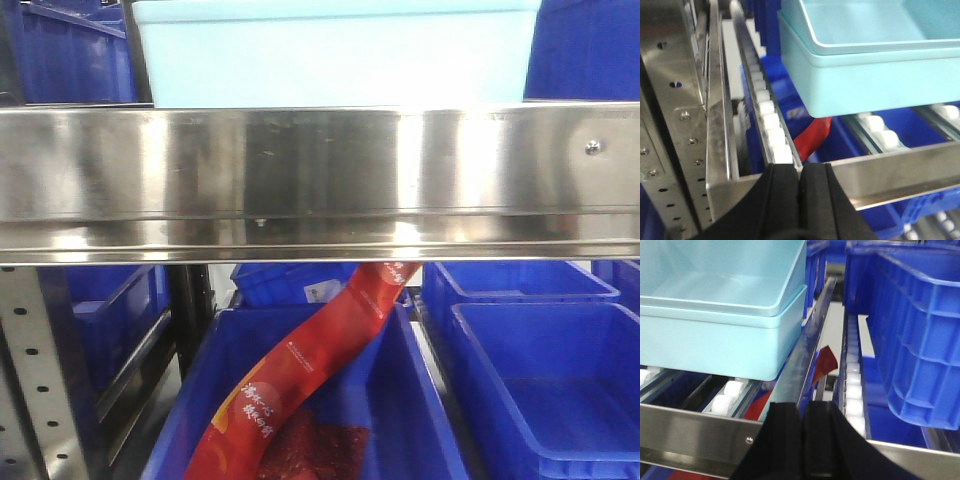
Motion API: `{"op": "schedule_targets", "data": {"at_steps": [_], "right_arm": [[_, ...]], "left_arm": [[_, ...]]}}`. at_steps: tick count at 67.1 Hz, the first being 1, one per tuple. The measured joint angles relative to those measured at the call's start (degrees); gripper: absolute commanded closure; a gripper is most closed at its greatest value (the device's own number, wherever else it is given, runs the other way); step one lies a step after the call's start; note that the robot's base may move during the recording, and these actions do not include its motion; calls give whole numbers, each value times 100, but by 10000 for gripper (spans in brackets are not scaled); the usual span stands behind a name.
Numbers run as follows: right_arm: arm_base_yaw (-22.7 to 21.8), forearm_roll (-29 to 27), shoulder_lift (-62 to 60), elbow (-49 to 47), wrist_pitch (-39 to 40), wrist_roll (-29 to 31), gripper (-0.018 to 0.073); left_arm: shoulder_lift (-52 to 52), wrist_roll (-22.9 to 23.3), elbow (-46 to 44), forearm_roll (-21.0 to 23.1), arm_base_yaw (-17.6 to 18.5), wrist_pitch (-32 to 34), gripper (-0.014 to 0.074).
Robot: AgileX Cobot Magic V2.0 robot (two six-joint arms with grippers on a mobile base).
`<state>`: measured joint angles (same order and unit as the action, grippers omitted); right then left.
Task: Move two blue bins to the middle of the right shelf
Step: 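Push the held light blue bin onto the middle shelf rollers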
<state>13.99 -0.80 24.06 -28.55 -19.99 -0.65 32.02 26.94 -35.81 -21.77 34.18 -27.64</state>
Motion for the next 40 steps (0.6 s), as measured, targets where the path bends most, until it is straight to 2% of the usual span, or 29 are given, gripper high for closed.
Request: {"op": "schedule_targets", "data": {"at_steps": [14,29,40], "right_arm": [[0,0,-1047,562,186,0,721],[0,4,-1200,576,239,0,721],[0,13,-1200,585,248,0,721]], "left_arm": [[-1443,4,1000,-108,0,375,707],[-2152,4,1100,-144,0,460,707],[-2269,4,1100,-158,0,508,707]]}}
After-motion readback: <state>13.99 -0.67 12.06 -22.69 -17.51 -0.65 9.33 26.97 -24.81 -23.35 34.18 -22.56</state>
